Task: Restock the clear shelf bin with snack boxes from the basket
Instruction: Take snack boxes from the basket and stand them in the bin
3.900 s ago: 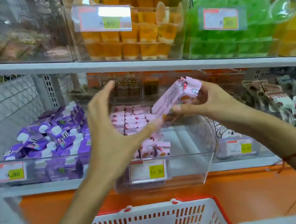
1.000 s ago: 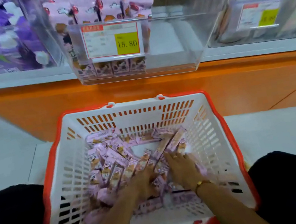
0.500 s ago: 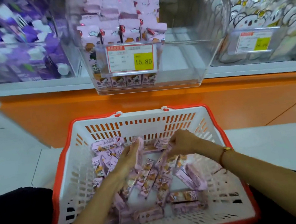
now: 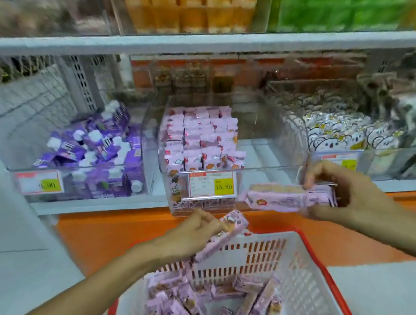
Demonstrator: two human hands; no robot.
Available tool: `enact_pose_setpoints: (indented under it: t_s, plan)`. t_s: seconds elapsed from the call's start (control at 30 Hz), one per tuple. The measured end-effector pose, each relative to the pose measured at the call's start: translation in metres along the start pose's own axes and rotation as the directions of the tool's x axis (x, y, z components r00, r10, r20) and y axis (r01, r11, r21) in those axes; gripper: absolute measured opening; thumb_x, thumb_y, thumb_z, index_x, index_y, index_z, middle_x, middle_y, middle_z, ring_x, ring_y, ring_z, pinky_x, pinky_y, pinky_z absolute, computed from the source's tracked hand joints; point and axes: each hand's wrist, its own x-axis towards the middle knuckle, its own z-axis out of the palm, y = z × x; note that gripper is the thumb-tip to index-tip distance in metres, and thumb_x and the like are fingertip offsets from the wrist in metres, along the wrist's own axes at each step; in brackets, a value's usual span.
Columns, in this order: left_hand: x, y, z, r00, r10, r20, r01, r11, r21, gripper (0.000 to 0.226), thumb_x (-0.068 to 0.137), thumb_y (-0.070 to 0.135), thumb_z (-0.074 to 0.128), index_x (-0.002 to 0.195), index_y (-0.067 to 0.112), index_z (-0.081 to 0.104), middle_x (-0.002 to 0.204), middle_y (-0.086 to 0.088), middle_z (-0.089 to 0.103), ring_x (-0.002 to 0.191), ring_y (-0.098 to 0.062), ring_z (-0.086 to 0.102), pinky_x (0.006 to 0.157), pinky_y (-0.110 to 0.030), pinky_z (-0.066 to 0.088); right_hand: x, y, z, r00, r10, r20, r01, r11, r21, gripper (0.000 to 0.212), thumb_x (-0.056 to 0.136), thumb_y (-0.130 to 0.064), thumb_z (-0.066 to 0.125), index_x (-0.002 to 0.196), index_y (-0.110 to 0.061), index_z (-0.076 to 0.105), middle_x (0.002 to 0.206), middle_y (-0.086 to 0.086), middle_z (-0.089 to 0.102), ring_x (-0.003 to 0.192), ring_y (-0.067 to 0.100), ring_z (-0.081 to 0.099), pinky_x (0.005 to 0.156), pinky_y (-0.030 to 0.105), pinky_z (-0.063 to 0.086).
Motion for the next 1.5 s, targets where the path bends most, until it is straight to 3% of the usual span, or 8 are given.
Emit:
enact_pose_setpoints:
  t_s: [0.1,0.27,0.47,0.7,0.83,1.0,1.27,1.5]
  plan:
    - [-0.006,0.007,0.000,0.996,0.082,-0.025,-0.085,0.954,-0.288,0.026,0.083,0.038,0.064,0.104,0.022,0.060,0.090,0.009,0.067,0.065,0.001,0.059,0.053,-0.013,0.042,0.002,-0.011,-0.003,0.990,-0.100,-0.099,0.123,0.956,0.266,0.031,0.060,-0.018,0.076,0.079,-0.022,0.052,0.082,-0.010,0.063,0.070,0.005,0.058,0.061,0.013,0.044]
    - [-0.012,0.024,0.002,0.997,0.067,0.024,-0.031,0.721,-0.692,0.037,0.059,0.038,0.078,0.095,0.028,0.076,0.086,0.009,0.075,0.073,-0.002,0.069,0.070,-0.024,0.058,0.011,-0.013,0.016,0.979,-0.180,-0.097,0.191,0.975,0.114,0.047,0.074,-0.009,0.074,0.115,-0.028,0.059,0.094,-0.011,0.063,0.088,0.005,0.064,0.081,0.017,0.051]
    - [-0.006,0.036,0.005,0.991,0.059,0.123,0.060,0.622,-0.780,0.042,0.054,0.013,0.081,0.096,0.014,0.076,0.099,-0.007,0.074,0.076,-0.009,0.069,0.061,-0.019,0.056,0.013,-0.008,0.015,0.995,-0.060,-0.080,0.064,0.997,0.046,0.029,0.076,-0.028,0.073,0.103,-0.034,0.066,0.097,-0.014,0.071,0.092,0.002,0.066,0.079,0.013,0.050]
    - [-0.009,0.055,0.001,0.871,0.125,-0.475,-0.405,0.731,-0.549,0.062,0.050,0.049,0.082,0.096,0.011,0.068,0.090,-0.013,0.070,0.094,-0.026,0.066,0.089,-0.037,0.051,0.014,-0.023,-0.014,0.943,0.324,-0.081,-0.210,0.763,0.612,0.025,0.059,-0.047,0.071,0.067,-0.024,0.067,0.061,0.000,0.060,0.051,0.011,0.054,0.047,0.016,0.045]
    - [-0.013,0.065,-0.007,0.771,0.229,-0.594,-0.518,0.768,-0.377,0.033,0.073,0.062,0.059,0.077,0.031,0.067,0.075,0.016,0.068,0.068,0.012,0.060,0.063,-0.005,0.046,0.016,-0.030,-0.022,0.924,0.383,-0.015,-0.299,0.745,0.596,0.033,0.054,-0.054,0.072,0.049,-0.024,0.062,0.049,0.000,0.050,0.039,0.007,0.043,0.037,0.015,0.038]
    - [0.003,0.074,-0.010,0.928,0.059,-0.369,-0.262,0.805,-0.532,0.037,0.092,0.045,0.047,0.108,0.014,0.057,0.083,0.004,0.073,0.068,-0.008,0.070,0.065,-0.027,0.049,0.026,-0.041,-0.017,0.949,0.253,0.189,-0.298,0.916,0.269,0.040,0.058,-0.060,0.063,0.044,-0.022,0.063,0.039,-0.010,0.043,0.033,0.002,0.034,0.035,0.011,0.027]
    - [-0.004,0.073,-0.001,0.986,0.141,-0.093,-0.156,0.556,-0.816,0.029,0.086,0.027,0.051,0.106,0.010,0.063,0.094,-0.010,0.074,0.083,-0.020,0.069,0.070,-0.030,0.056,0.056,-0.061,-0.011,0.919,0.283,0.273,-0.364,0.876,0.318,0.033,0.055,-0.037,0.079,0.077,-0.012,0.074,0.062,0.000,0.066,0.048,0.003,0.058,0.047,0.009,0.048]
    - [-0.001,0.080,-0.007,0.939,0.231,-0.254,-0.293,0.154,-0.944,0.061,0.094,0.054,0.032,0.131,0.009,0.051,0.126,-0.017,0.061,0.118,-0.030,0.058,0.093,-0.043,0.051,0.042,-0.052,0.010,0.943,0.300,0.142,-0.276,0.473,0.837,0.013,0.068,-0.026,0.071,0.074,-0.015,0.076,0.074,0.008,0.071,0.061,0.013,0.070,0.052,0.016,0.054]
